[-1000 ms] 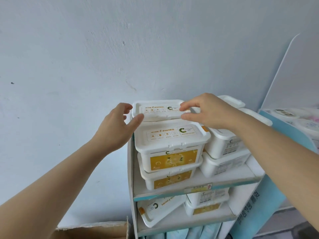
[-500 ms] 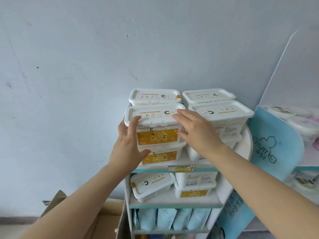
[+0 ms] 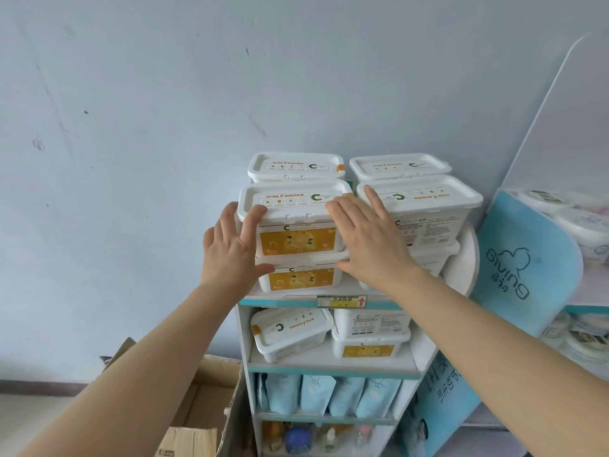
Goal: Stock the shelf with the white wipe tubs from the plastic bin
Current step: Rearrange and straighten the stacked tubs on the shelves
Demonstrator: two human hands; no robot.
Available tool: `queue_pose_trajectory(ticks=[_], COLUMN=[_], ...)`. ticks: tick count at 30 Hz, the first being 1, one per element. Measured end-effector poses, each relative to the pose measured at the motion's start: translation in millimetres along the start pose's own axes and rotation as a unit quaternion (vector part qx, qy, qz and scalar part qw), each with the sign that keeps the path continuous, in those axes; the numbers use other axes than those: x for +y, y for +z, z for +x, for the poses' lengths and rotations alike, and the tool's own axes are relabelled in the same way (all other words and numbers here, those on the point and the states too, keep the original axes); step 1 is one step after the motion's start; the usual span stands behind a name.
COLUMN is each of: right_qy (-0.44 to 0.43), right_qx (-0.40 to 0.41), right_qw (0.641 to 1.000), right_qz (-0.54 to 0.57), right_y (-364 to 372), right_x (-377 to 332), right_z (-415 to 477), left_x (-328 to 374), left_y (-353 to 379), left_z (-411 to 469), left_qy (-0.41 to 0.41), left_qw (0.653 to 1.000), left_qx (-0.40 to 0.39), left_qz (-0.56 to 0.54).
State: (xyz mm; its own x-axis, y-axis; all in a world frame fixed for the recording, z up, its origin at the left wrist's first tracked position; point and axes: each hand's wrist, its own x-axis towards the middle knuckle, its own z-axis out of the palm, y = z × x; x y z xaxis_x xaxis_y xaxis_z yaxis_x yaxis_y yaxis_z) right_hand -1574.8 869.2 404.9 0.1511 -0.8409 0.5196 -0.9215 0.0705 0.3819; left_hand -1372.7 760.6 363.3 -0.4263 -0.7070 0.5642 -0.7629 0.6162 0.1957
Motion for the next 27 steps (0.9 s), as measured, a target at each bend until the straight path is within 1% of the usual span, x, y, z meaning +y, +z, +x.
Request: queue_pose_trajectory(ticks=[3, 7, 12, 16, 19, 23, 27], right_qy=[0.004, 0.015, 0.038, 0.048, 0.052, 0.047, 0.089], right_qx=[0.017, 0.027, 0.023, 0.011, -0.008, -0.034, -0.012], right_qw=[1.000, 1.000, 0.999, 0.999, 0.999, 0.998, 0.994], right_qz=[-0.004, -0.001, 0.000, -0.005, -0.009, 0.025, 0.056], right_y=[2, 8, 13, 12, 3, -16, -44], right_x=[-7, -14, -25, -27, -24, -18, 4], right_z=[3, 7, 11, 9, 7, 10, -1], left_x=[-10, -19, -24, -24, -20, -12, 11], left_y=[0, 0, 0, -1, -6, -21, -44], left_z=[9, 14, 21, 18, 16, 18, 21], left_qy=[0.002, 0.030, 0.027, 0.043, 0.065, 0.066, 0.114], left_qw=[1.000, 0.999, 0.999, 0.998, 0.997, 0.997, 0.992], left_qx=[0.006, 0.012, -0.002, 0.009, 0.011, 0.014, 0.052], left_qz=[0.005, 0.015, 0.035, 0.036, 0.041, 0.042, 0.007])
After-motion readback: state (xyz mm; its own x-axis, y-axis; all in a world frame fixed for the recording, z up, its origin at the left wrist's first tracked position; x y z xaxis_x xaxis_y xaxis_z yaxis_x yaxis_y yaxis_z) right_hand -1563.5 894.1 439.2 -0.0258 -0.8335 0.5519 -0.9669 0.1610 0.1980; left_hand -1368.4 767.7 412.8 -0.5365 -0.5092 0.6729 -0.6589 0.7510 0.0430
